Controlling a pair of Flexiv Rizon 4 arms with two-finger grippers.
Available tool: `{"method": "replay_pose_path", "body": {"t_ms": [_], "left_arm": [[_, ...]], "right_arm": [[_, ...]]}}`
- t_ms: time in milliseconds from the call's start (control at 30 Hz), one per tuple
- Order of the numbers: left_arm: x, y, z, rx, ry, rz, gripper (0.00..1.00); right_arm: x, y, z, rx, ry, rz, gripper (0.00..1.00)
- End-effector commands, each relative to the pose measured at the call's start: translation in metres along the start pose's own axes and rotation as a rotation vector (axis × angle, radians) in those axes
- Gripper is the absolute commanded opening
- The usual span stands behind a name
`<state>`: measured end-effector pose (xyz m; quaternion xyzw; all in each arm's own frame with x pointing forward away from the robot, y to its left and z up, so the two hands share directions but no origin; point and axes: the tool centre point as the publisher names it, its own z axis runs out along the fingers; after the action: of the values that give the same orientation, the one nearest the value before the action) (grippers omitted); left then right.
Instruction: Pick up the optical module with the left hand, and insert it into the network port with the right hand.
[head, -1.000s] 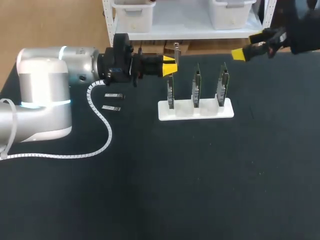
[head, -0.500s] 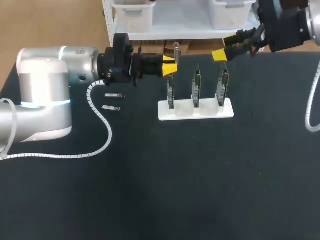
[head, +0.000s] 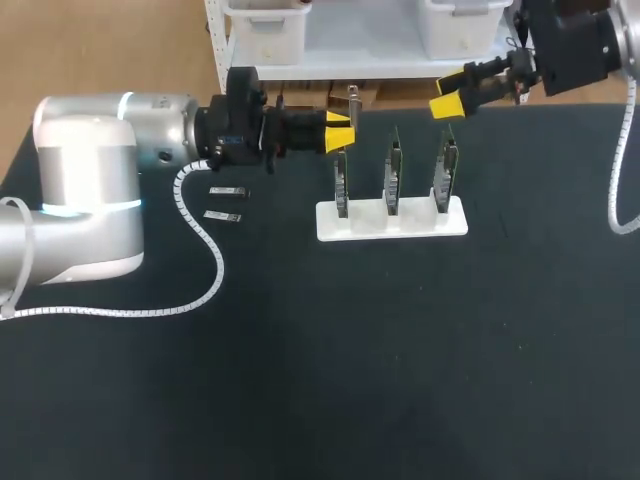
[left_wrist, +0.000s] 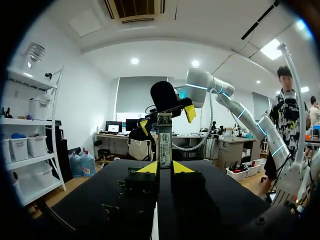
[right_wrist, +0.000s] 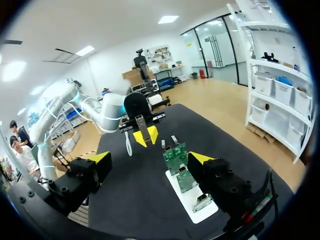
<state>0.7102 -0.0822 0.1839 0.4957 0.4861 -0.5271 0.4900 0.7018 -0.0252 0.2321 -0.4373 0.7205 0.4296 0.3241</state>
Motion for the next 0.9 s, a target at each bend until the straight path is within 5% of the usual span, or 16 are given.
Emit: {"method": "replay_pose_path", "body": {"t_ms": [33, 167, 600, 900], "left_arm": [[0.000, -0.001, 0.000, -0.004, 0.000, 0.000, 0.00], [0.000, -0.001, 0.000, -0.004, 0.000, 0.000, 0.00], [0.000, -0.001, 0.000, -0.004, 0.000, 0.000, 0.00], [0.000, -0.001, 0.000, -0.004, 0.000, 0.000, 0.00]], "right_arm": [[-0.001, -0.005, 0.000, -0.101, -0.002, -0.001, 1.00], [-0.001, -0.005, 0.000, -0.101, -0.002, -0.001, 1.00], [-0.040, 0.041, 0.022, -0.320, 0.025, -0.406, 1.00], [-0.037, 0.058, 0.048, -0.341, 0.022, -0.418, 1.00]]}}
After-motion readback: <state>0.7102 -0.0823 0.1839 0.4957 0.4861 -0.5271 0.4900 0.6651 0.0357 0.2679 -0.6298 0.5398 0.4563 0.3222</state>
